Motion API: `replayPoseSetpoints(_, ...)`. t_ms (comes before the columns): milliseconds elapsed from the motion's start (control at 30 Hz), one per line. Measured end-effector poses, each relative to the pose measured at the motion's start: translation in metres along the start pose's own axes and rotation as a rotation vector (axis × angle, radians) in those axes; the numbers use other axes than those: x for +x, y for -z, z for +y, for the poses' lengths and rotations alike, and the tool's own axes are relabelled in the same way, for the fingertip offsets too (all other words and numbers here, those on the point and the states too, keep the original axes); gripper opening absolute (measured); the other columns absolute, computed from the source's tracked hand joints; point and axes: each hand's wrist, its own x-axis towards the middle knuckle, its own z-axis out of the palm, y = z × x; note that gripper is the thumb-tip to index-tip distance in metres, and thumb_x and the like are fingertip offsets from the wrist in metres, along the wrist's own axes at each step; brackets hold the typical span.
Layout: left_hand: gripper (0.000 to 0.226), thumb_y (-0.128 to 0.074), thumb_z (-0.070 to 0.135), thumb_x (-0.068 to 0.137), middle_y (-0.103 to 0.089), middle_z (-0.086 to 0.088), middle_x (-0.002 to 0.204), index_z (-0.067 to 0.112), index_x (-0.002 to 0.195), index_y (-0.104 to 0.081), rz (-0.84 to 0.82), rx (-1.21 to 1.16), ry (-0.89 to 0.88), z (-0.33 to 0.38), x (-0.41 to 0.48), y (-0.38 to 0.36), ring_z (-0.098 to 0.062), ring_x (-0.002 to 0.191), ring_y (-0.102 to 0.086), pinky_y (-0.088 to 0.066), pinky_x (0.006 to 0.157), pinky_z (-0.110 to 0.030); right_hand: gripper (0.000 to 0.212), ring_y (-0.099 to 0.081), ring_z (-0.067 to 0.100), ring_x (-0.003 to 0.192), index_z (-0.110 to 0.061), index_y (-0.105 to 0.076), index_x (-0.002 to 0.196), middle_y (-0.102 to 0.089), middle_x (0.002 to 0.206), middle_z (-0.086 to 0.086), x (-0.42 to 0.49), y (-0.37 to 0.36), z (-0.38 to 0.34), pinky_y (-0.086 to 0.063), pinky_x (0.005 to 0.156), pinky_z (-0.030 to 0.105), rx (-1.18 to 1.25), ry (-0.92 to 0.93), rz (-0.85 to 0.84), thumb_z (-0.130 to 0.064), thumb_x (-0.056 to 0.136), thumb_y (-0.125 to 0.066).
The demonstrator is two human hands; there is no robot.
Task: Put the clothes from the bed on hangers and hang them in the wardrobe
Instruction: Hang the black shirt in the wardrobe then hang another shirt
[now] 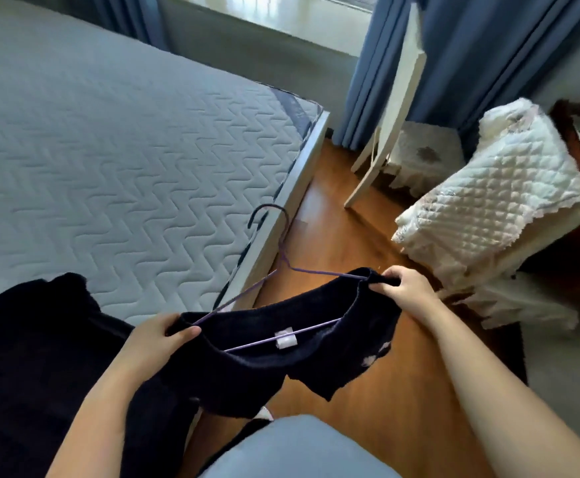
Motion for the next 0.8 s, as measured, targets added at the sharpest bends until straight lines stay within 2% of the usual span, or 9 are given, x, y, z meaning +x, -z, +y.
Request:
replayPoseSetpoints(100,0.011,-0.065,0.025,0.082,-0.069,0.0,0.085,0.017,0.089,-0.068,0.11,-0.096,0.076,-0.008,0.004,0.009,-0.018,0.084,-0.063,-0.048,0.08,-0.034,0.016,-0.057,0.019,0.082,-0.017,-0.062,0.083,-0.063,0.084,0.002,0.051,-0.013,-0.039,-0.039,0.057,0.023,-0.062,0.108,-0.087,-0.03,0.079,-0.069)
replayPoseSetpoints(200,0.006,-0.066,0.024,0.082,-0.063,0.007,0.075,0.021,0.079,-0.062,0.253,-0.133,0.168,-0.014,0.007,0.016,-0.014,0.075,-0.057,-0.042,0.065,-0.019,0.015,-0.057,0.021,0.081,-0.016,-0.061,0.081,-0.062,0.081,0.002,0.097,-0.031,-0.075,-0.038,0.059,0.027,-0.149,0.234,-0.176,-0.029,0.079,-0.069)
replayPoseSetpoints(267,0.011,-0.065,0.026,0.082,-0.062,0.005,0.074,0.023,0.074,-0.059,0.346,-0.161,0.236,-0.018,0.007,0.016,-0.011,0.072,-0.056,-0.039,0.063,-0.017,0.013,-0.057,0.019,0.076,-0.018,-0.06,0.078,-0.061,0.075,-0.001,0.125,-0.044,-0.098,-0.039,0.056,0.025,-0.167,0.3,-0.236,-0.027,0.079,-0.069)
replayPoseSetpoints(467,0.015,-0.064,0.026,0.083,-0.064,0.008,0.076,0.035,0.072,-0.057,0.606,-0.317,0.4,-0.011,0.015,-0.002,-0.008,0.075,-0.058,-0.039,0.062,-0.015,0.014,-0.058,0.025,0.076,-0.012,-0.061,0.078,-0.064,0.079,0.008,0.208,-0.076,-0.155,-0.042,0.062,0.031,-0.246,0.463,-0.434,-0.023,0.077,-0.071)
replayPoseSetpoints(600,0.006,-0.063,0.026,0.083,-0.06,0.009,0.076,0.026,0.081,-0.057,0.793,-0.396,0.557,0.014,0.027,-0.019,-0.012,0.074,-0.055,-0.037,0.06,-0.016,0.019,-0.056,0.022,0.072,-0.022,-0.056,0.067,-0.061,0.073,0.005,0.249,-0.079,-0.189,-0.04,0.06,0.029,-0.292,0.536,-0.578,-0.018,0.076,-0.073)
replayPoseSetpoints(667,0.007,-0.063,0.027,0.083,-0.059,0.008,0.076,0.023,0.083,-0.057,0.883,-0.419,0.618,0.026,0.031,-0.027,-0.014,0.075,-0.055,-0.038,0.06,-0.021,0.016,-0.059,0.023,0.075,-0.021,-0.058,0.068,-0.064,0.074,0.006,0.268,-0.082,-0.206,-0.042,0.066,0.031,-0.324,0.558,-0.631,-0.019,0.075,-0.073)
replayPoseSetpoints(800,0.008,-0.061,0.029,0.084,-0.056,0.01,0.076,0.024,0.085,-0.055,0.983,-0.468,0.721,0.042,0.037,-0.035,-0.013,0.075,-0.052,-0.039,0.061,-0.027,0.014,-0.057,0.022,0.069,-0.021,-0.059,0.068,-0.06,0.066,0.0,0.293,-0.098,-0.246,-0.044,0.067,0.034,-0.385,0.646,-0.711,-0.023,0.075,-0.072)
